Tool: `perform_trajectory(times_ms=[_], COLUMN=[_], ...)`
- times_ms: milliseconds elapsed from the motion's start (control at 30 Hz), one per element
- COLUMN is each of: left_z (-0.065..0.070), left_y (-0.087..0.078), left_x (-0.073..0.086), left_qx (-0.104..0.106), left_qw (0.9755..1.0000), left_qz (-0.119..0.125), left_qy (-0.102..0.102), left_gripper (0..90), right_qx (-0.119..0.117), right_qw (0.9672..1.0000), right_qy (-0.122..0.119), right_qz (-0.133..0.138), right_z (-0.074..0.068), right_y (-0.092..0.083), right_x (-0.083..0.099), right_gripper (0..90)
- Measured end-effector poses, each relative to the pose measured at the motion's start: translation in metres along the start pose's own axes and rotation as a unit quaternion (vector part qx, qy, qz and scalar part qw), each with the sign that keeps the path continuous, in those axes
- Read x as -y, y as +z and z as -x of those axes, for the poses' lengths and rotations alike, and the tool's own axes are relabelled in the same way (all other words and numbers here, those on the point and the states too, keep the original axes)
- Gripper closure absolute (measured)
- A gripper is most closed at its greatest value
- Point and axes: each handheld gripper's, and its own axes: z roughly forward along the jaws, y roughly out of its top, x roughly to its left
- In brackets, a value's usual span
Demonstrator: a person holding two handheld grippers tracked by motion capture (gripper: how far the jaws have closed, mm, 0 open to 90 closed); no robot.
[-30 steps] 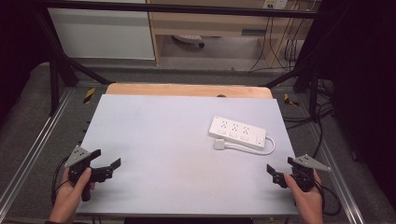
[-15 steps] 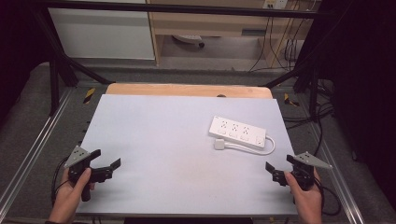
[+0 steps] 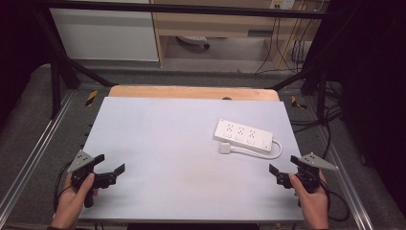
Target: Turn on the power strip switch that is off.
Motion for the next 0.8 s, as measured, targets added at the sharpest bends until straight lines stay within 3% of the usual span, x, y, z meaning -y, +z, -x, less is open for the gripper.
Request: perform_trajectory(times_ms=[200, 267, 533, 800], left_z=[0.000, -0.001, 0.000, 0.000], left_y=[0.000, -0.001, 0.000, 0.000], left_x=[0.001, 0.001, 0.001, 0.003], left_qx=[-0.003, -0.004, 0.002, -0.004], left_qw=[1.0000, 1.0000, 1.0000, 1.0000], left_qz=[-0.002, -0.001, 0.000, -0.005], left_qy=[-0.001, 0.000, 0.009, 0.000], left_gripper=[6.4, 6.4, 6.4, 6.4], right_qx=[-0.009, 0.000, -0.006, -0.017], right_qw=[0.9996, 0.9994, 0.9997, 0.9994], right_qy=[0.006, 0.004, -0.005, -0.018], right_qz=[0.024, 0.033, 0.024, 0.025], right_z=[-0.004, -0.005, -0.010, -0.013], right_y=[-0.001, 0.000, 0.004, 0.009], right_x=[-0.012, -0.016, -0.032, -0.045], right_gripper=[3.4, 3.2, 3.7, 4.1])
